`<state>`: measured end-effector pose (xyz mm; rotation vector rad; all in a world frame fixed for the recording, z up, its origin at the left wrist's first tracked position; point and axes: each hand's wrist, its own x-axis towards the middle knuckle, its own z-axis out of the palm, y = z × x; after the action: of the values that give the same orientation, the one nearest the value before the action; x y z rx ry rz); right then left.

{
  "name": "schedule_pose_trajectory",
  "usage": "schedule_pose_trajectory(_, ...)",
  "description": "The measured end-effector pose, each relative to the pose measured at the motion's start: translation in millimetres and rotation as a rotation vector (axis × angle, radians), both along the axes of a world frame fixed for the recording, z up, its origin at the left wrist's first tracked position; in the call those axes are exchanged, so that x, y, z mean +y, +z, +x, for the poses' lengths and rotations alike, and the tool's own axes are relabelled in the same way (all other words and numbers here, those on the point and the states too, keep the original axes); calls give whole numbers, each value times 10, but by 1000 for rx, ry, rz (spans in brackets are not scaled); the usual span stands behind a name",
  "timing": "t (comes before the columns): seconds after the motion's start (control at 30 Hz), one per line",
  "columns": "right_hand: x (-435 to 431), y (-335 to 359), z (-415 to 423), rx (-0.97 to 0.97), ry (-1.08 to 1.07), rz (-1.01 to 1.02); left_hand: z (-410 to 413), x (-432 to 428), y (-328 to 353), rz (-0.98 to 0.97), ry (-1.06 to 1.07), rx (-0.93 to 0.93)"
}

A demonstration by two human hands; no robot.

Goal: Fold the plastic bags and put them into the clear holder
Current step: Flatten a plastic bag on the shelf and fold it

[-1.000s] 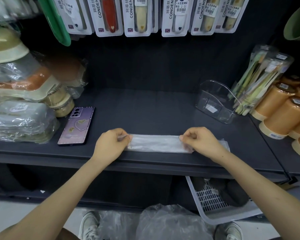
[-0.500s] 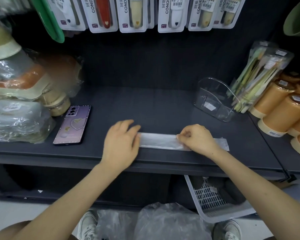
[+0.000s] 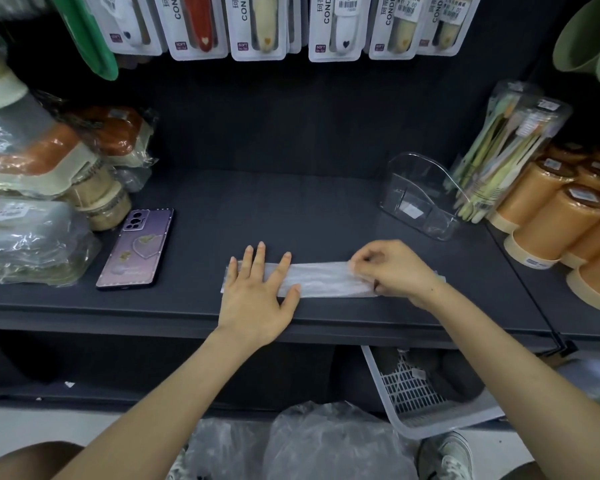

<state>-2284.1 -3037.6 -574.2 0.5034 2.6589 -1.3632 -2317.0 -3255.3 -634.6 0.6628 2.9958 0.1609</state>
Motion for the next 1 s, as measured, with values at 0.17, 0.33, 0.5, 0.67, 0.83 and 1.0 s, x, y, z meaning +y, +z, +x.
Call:
schedule_pose_trajectory(0.17,-297,-94,48,573,-25,860,-4,21,4,-12,10,-10)
schedule_pose_trajectory(0.33,-663,-411,50,185,460,864,-4,11,18,-4,11,-39)
schedule_pose_trajectory(0.5,-96,-537,251,8,309,852,-11,14,32,-45,7,-37)
schedule_pose_trajectory(0.67,306,-427,448,-99,190,902,-6,16,31,-47,2,-32)
schedule_pose_trajectory(0.83,-287,-318,242,120,268,903,-4,14,29,-50,9,-34)
schedule_pose_trajectory(1.0,-313,-512,216,39,406,819,-9,19,29,-29,8,-42)
